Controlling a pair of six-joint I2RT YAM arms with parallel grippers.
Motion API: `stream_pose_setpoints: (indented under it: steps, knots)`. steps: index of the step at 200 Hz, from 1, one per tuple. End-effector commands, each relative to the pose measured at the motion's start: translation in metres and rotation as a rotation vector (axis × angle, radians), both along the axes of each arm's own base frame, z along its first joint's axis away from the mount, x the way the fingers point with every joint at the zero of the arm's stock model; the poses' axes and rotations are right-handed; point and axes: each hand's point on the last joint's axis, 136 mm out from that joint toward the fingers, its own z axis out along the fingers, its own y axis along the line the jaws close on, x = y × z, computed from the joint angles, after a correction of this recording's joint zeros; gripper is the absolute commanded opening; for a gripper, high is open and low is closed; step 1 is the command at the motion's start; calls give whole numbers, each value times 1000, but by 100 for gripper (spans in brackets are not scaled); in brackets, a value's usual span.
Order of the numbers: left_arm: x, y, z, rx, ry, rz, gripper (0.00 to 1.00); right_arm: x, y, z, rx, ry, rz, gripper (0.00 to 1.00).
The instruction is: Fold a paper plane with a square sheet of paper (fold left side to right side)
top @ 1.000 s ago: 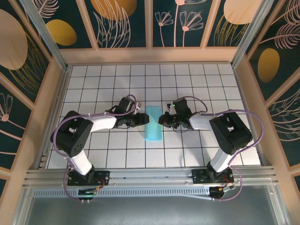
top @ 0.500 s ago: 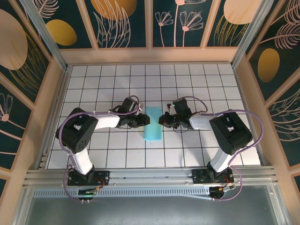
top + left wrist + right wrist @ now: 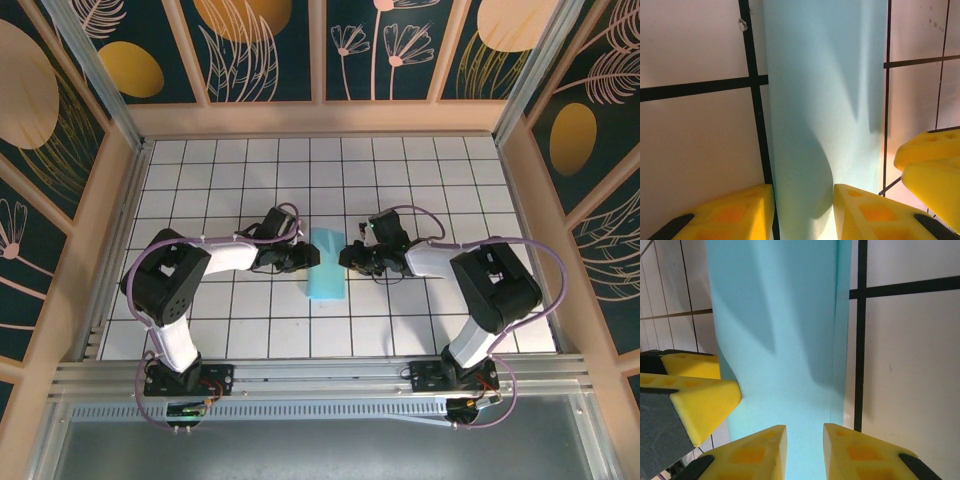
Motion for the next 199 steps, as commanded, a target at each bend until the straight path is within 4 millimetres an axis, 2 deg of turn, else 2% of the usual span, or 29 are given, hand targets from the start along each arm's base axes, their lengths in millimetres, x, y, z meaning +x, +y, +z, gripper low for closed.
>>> stream_pose_setpoints:
  steps: [1,39,81,199]
  knots:
    - [-12,7,-28,85,60,-5,36,11,-8,14,-31,-50,-18,29]
    - [-13,7,-32,94,72,-3,36,19,-26,24,-69,-84,-55,30]
    - [-15,3,-36,103,82,-14,37,24,-36,31,-73,-105,-81,32]
    - [-21,-3,-52,127,130,-19,40,22,-38,29,-73,-106,-85,33]
